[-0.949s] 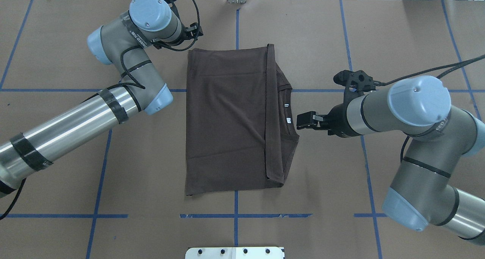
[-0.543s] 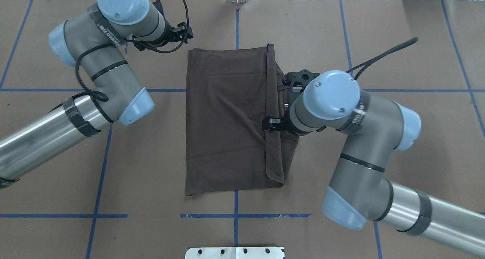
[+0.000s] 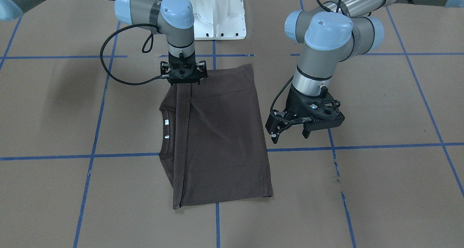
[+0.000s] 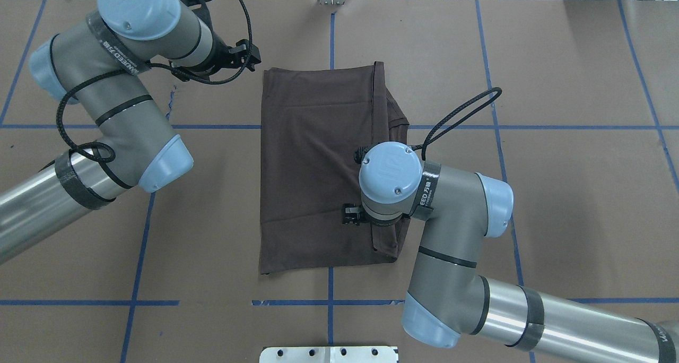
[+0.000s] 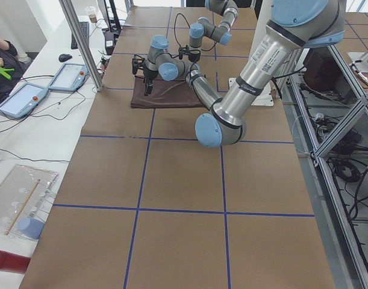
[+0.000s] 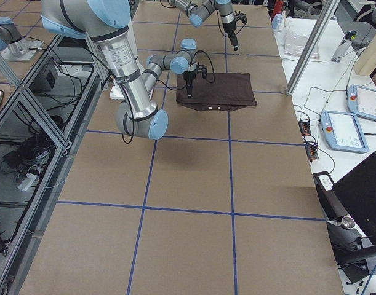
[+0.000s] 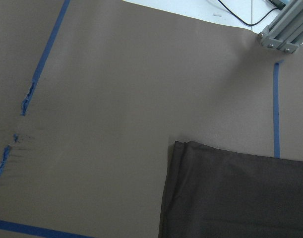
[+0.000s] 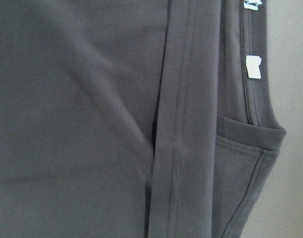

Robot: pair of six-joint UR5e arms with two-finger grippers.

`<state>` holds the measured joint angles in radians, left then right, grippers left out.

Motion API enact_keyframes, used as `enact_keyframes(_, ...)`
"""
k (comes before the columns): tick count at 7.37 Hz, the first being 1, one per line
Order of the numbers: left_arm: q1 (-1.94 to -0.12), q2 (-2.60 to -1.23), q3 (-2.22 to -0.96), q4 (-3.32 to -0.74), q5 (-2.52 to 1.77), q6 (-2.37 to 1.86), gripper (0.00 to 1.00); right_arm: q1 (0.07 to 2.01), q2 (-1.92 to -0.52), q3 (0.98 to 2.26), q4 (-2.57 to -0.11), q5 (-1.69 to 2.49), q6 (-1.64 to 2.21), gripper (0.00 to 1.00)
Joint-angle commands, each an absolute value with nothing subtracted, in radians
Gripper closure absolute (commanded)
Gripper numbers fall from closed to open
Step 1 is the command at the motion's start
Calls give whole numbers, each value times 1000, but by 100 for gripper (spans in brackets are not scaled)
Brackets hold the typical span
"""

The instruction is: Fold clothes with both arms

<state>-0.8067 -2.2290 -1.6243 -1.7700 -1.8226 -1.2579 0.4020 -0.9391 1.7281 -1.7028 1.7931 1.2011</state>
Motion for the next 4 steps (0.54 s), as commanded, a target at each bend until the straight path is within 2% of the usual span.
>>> enact_keyframes(1,-805,-2227,-1626,-1772,-1825,-1258,0,397,-925,1680,-1723,1786,1152,0)
enact_keyframes(4,-805,-2221,-1626,-1778,-1825,-1258,0,402,-930,1667,-1747,1786,1131,0)
